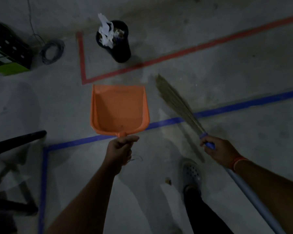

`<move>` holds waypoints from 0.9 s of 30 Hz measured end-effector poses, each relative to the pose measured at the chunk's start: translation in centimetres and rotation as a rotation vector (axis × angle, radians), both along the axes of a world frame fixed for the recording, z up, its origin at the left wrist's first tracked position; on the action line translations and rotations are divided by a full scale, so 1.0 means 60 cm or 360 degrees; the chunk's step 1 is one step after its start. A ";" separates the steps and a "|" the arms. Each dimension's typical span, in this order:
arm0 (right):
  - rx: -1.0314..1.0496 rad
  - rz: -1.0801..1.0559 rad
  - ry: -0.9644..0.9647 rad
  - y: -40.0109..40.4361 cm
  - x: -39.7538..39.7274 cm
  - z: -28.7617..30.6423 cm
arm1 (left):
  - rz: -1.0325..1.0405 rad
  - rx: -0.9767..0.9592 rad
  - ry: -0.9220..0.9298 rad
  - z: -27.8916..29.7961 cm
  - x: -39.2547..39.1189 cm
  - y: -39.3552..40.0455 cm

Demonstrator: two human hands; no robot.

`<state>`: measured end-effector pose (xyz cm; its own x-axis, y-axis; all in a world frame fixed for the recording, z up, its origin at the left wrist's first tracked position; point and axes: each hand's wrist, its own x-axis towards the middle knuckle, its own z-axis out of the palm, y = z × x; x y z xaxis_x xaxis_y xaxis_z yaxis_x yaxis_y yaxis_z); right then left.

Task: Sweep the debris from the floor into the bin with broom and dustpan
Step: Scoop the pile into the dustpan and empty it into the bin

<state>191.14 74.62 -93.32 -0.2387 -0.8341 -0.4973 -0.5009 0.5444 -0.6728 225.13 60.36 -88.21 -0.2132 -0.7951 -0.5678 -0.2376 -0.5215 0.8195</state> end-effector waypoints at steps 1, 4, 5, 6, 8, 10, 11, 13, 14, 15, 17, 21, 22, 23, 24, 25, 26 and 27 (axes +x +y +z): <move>0.0045 0.0009 0.0010 0.042 0.017 -0.002 | -0.0011 0.0029 0.0008 -0.005 0.022 0.037; 0.0161 0.0069 0.0002 0.165 0.077 -0.005 | -0.0117 0.0063 -0.0051 -0.026 0.086 0.131; 0.0178 0.0103 -0.0014 0.199 0.098 -0.010 | -0.0138 0.0066 -0.0081 -0.037 0.110 0.162; 0.0202 0.0123 -0.0009 0.231 0.118 -0.017 | -0.0145 0.0068 -0.0089 -0.043 0.132 0.194; 0.0203 0.0203 0.0036 0.295 0.158 -0.038 | -0.0129 0.0075 -0.0096 -0.053 0.169 0.254; 0.0225 0.0263 0.0055 0.363 0.206 -0.063 | -0.0119 0.0109 -0.0138 -0.067 0.205 0.320; 0.0231 0.0274 0.0029 0.397 0.231 -0.072 | -0.0119 0.0131 -0.0153 -0.074 0.220 0.356; 0.0241 0.0308 -0.0017 0.456 0.280 -0.088 | -0.0104 0.0173 -0.0181 -0.089 0.238 0.426; 0.0277 0.0322 -0.0033 0.485 0.305 -0.097 | -0.0084 0.0187 -0.0183 -0.095 0.246 0.461; 0.0318 0.0335 -0.0043 0.513 0.329 -0.108 | -0.0071 0.0195 -0.0169 -0.099 0.250 0.493; 0.0425 0.0306 -0.0049 0.572 0.366 -0.135 | -0.0091 0.0193 -0.0135 -0.104 0.259 0.555; 0.0463 -0.0027 -0.0066 0.696 0.394 -0.168 | -0.0212 0.0140 -0.0116 -0.097 0.272 0.663; 0.0454 -0.0140 -0.0057 0.730 0.390 -0.171 | -0.0238 0.0133 -0.0131 -0.096 0.273 0.689; 0.0443 -0.0243 -0.0046 0.765 0.381 -0.173 | -0.0263 0.0133 -0.0154 -0.094 0.272 0.716; 0.0441 -0.0345 -0.0034 0.801 0.368 -0.171 | -0.0269 0.0139 -0.0167 -0.091 0.269 0.744; 0.0436 -0.0432 0.0001 0.838 0.350 -0.165 | -0.0272 0.0151 -0.0175 -0.087 0.263 0.770; 0.0429 -0.0501 0.0035 0.858 0.334 -0.162 | -0.0255 0.0161 -0.0187 -0.086 0.266 0.784; 0.0417 -0.0579 0.0071 0.892 0.314 -0.153 | -0.0275 0.0166 -0.0195 -0.084 0.261 0.807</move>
<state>209.99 128.13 -102.51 -0.5192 -0.5391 -0.6632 -0.2705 0.8397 -0.4709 240.77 108.77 -93.27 -0.2655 -0.6885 -0.6749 -0.4253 -0.5447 0.7228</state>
